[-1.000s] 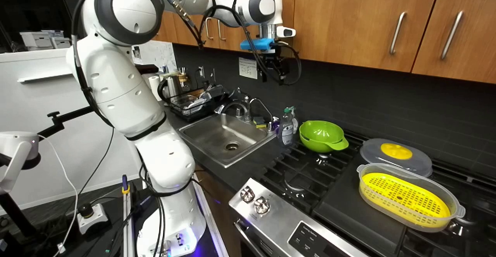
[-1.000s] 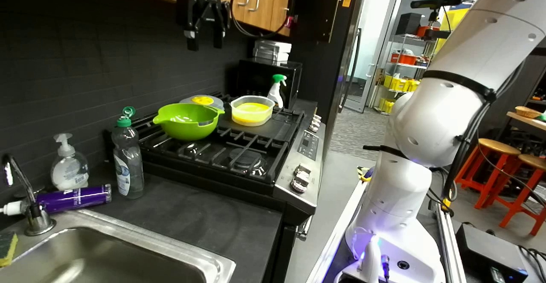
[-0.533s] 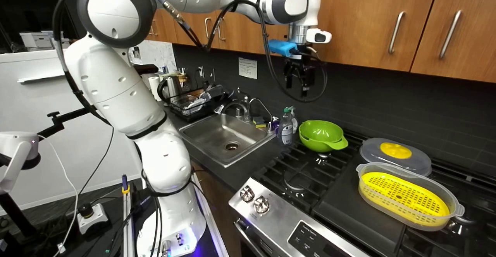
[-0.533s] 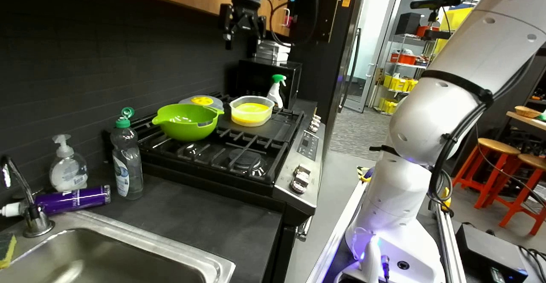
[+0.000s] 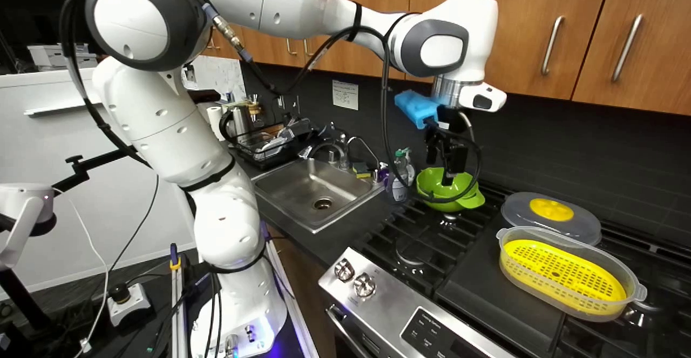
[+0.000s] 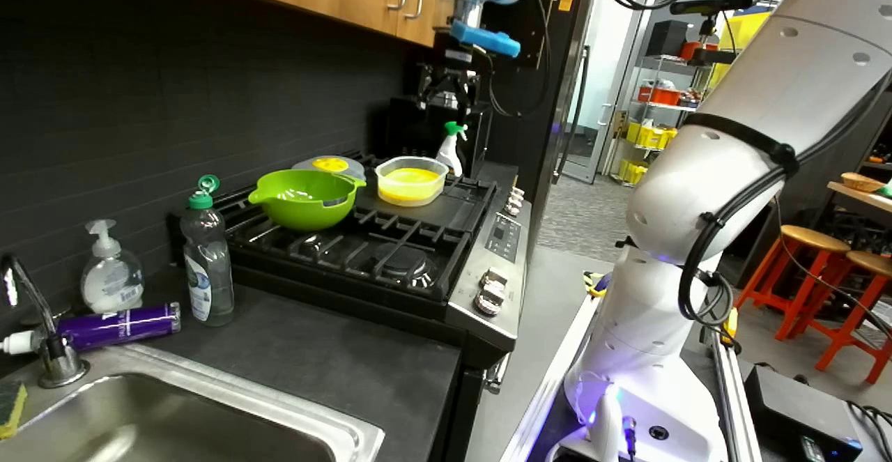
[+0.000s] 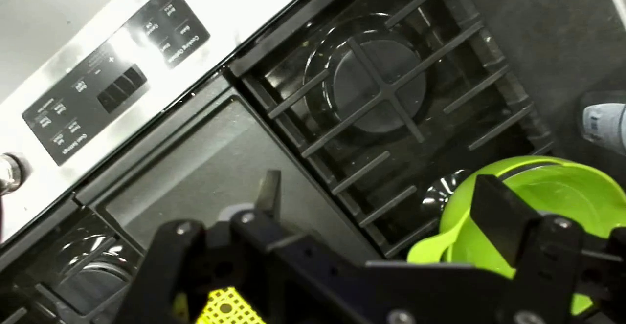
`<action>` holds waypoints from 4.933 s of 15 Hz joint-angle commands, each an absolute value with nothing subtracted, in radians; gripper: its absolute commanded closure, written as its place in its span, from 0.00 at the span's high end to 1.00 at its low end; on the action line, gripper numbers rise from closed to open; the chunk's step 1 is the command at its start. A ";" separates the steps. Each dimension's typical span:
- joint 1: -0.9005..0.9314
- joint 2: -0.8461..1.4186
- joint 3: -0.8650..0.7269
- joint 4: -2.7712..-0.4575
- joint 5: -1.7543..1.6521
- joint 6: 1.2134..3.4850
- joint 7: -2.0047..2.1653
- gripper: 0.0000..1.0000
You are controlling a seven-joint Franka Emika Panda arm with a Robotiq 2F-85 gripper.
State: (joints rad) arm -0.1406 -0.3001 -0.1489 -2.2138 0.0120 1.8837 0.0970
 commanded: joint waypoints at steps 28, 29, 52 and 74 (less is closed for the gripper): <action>-0.471 0.120 -0.480 -2.100 0.249 2.205 -0.288 1.00; -0.474 0.138 -0.468 -2.098 0.279 2.204 -0.309 1.00; -0.625 0.304 -0.377 -2.058 0.341 2.313 -0.432 1.00; -0.795 0.280 -0.252 -2.030 0.116 2.505 -1.223 1.00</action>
State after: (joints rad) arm -0.7551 0.3347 -0.2915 -1.9859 0.0843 2.4519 -1.0632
